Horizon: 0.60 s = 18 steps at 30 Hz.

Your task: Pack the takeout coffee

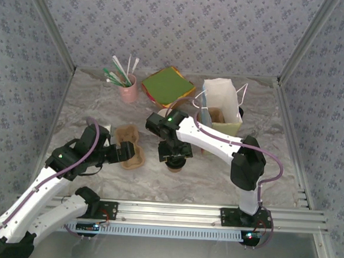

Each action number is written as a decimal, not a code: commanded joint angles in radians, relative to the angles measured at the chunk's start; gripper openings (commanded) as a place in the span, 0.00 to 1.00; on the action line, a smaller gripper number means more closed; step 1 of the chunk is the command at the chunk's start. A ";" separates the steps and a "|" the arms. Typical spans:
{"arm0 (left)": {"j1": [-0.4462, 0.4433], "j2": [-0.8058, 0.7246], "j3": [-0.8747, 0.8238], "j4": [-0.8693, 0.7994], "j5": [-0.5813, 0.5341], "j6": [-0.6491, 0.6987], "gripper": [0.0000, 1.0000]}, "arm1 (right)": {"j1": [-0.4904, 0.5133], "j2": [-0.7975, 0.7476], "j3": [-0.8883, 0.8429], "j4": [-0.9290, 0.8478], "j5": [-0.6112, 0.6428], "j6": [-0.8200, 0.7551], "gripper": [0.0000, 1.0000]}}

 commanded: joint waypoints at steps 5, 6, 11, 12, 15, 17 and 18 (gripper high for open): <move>0.007 -0.014 -0.006 0.008 0.014 0.008 1.00 | -0.014 0.027 0.020 -0.021 -0.004 -0.015 0.73; 0.006 -0.013 -0.006 0.008 0.014 0.008 1.00 | -0.014 0.029 0.019 -0.021 -0.005 -0.015 0.73; 0.007 -0.012 -0.008 0.008 0.014 0.007 1.00 | -0.014 0.031 0.010 -0.016 -0.008 -0.015 0.73; 0.007 -0.011 -0.008 0.008 0.014 0.007 1.00 | -0.014 0.031 0.008 -0.015 -0.008 -0.016 0.73; 0.007 -0.013 -0.008 0.007 0.014 0.007 1.00 | -0.011 0.031 0.010 -0.025 0.011 -0.015 0.73; 0.006 -0.012 -0.007 0.006 0.014 0.008 1.00 | -0.009 0.031 0.019 -0.031 0.022 -0.012 0.75; 0.007 -0.012 -0.009 0.008 0.014 0.006 1.00 | -0.008 0.031 0.023 -0.037 0.024 -0.012 0.77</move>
